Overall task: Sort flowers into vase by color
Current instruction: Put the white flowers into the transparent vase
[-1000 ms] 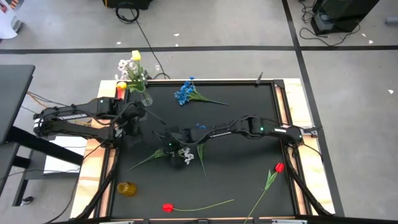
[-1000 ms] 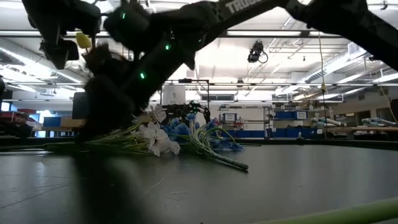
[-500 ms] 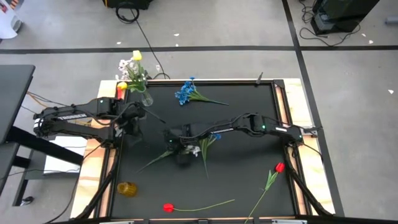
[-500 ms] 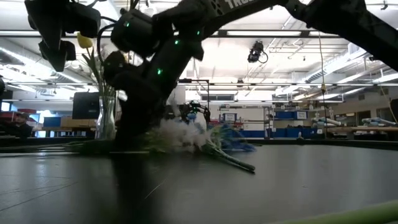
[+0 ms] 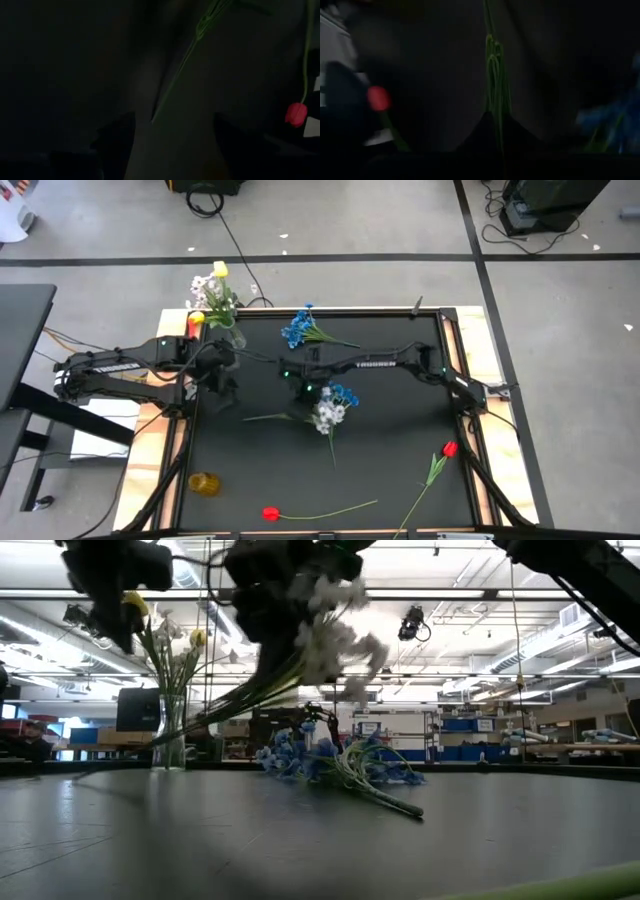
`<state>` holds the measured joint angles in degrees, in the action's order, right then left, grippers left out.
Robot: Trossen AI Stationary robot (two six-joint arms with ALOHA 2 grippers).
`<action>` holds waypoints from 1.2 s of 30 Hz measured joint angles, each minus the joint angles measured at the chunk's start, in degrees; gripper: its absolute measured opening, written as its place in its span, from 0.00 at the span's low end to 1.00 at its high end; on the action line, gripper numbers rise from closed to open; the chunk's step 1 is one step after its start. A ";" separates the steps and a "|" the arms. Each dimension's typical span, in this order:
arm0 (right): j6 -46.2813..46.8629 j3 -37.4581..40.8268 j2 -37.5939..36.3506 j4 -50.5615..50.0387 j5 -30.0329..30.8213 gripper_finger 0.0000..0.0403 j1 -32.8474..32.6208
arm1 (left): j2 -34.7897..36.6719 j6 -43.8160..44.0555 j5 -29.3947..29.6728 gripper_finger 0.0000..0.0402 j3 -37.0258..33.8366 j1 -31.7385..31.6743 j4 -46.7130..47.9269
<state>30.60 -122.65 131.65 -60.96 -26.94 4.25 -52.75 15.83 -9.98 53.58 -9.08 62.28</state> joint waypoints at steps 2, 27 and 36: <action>4.78 0.00 -0.67 -2.59 -5.14 0.05 1.48 | 0.00 -2.10 -0.02 0.65 -0.02 0.00 -3.37; 31.17 0.00 -13.16 3.67 -25.66 0.06 13.62 | -6.04 -14.06 5.34 0.57 -0.01 4.72 -35.91; 32.27 0.00 -13.13 4.82 -26.07 0.06 12.66 | -9.11 -14.72 10.32 0.55 -0.02 5.25 -35.85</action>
<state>62.87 -122.65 118.52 -56.15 -53.01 16.91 -61.87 1.12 0.34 53.56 -3.84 26.43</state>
